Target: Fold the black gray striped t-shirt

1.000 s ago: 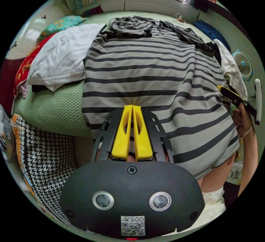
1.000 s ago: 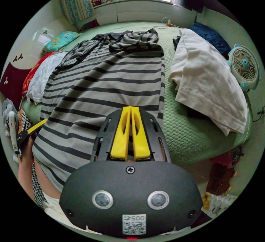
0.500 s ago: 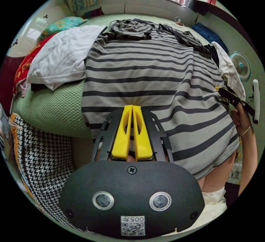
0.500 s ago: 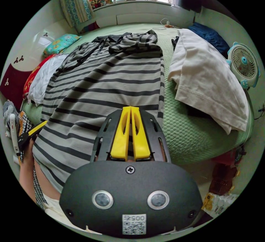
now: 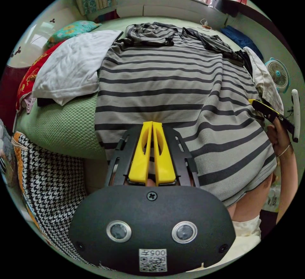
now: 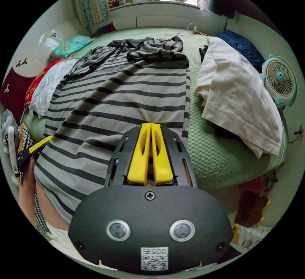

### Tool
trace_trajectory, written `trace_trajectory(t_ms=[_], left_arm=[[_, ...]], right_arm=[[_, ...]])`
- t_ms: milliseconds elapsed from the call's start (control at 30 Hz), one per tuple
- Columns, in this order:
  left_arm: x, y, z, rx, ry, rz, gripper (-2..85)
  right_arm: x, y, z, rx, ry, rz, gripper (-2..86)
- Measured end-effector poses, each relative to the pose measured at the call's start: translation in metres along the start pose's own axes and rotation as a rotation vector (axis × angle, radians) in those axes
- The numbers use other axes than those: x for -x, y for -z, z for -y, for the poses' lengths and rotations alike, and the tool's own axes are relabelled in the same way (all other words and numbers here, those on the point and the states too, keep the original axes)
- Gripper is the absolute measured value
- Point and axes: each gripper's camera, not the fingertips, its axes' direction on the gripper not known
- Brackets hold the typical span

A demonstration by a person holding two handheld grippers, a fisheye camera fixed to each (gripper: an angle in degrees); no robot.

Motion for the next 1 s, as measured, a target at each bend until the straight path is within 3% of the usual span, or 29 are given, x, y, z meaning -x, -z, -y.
trace_trajectory(t_ms=[133, 333, 533, 1000], left_arm=[[0.033, 0.044, -0.014, -0.095, 0.049, -0.003, -0.1], [0.09, 0.07, -0.062, -0.187, 0.115, -0.032, 3.1], [0.127, 0.049, -0.095, -0.121, 0.158, -0.075, 11.3], [0.127, 0.03, -0.101, -0.064, 0.129, -0.133, 12.7]], right_arm=[[-0.019, 0.038, -0.012, -0.054, 0.029, 0.105, -0.1], [-0.051, 0.08, -0.089, -0.115, -0.022, 0.101, 6.0], [-0.077, 0.077, -0.145, -0.09, -0.14, 0.126, 6.9], [-0.093, 0.062, -0.166, -0.054, -0.168, 0.153, 6.5]])
